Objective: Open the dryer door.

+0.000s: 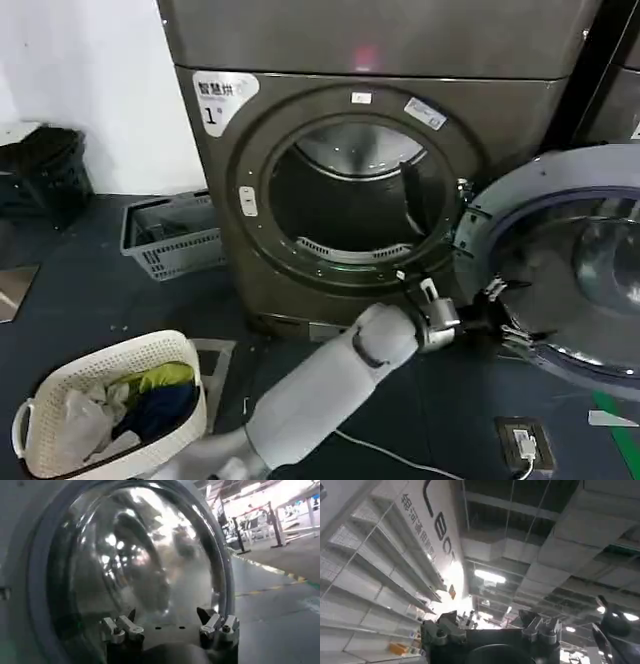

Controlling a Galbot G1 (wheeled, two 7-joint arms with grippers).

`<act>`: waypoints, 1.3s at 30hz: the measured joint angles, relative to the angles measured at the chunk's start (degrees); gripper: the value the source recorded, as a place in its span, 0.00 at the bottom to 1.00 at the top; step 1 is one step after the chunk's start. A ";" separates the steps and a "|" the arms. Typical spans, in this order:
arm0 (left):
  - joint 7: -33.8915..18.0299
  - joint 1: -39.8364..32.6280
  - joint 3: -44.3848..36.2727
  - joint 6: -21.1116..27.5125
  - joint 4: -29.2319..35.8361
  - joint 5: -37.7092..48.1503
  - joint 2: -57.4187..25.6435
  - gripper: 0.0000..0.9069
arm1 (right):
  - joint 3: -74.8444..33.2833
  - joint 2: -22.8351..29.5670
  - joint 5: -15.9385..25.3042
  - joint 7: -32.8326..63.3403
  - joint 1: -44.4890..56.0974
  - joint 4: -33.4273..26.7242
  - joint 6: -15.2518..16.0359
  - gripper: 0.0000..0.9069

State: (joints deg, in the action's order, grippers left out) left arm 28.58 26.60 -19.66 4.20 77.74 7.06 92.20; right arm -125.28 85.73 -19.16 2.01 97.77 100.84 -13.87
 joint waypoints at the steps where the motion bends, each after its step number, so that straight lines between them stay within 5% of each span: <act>1: 0.00 -0.04 0.07 -0.02 -0.22 0.03 0.00 1.00 | 0.02 0.00 0.00 0.00 -0.04 0.04 0.01 1.00; 12: 0.16 1.26 0.17 0.68 0.83 0.27 -0.01 1.00 | 0.85 -0.41 0.18 -0.05 -0.53 -0.42 0.09 1.00; 24: 0.31 5.49 -0.51 2.61 9.80 1.55 -0.08 1.00 | 2.27 -0.84 0.28 -0.05 -0.66 -0.82 -0.41 1.00; 39: 0.25 11.13 -0.74 2.36 30.01 6.79 -26.32 1.00 | 3.19 -2.39 -0.49 0.15 -0.39 -2.35 -0.54 1.00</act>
State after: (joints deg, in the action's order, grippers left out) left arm 28.83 37.73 -20.40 6.56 107.75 13.85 65.88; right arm -122.09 83.34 -19.65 2.16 97.38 98.49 -14.41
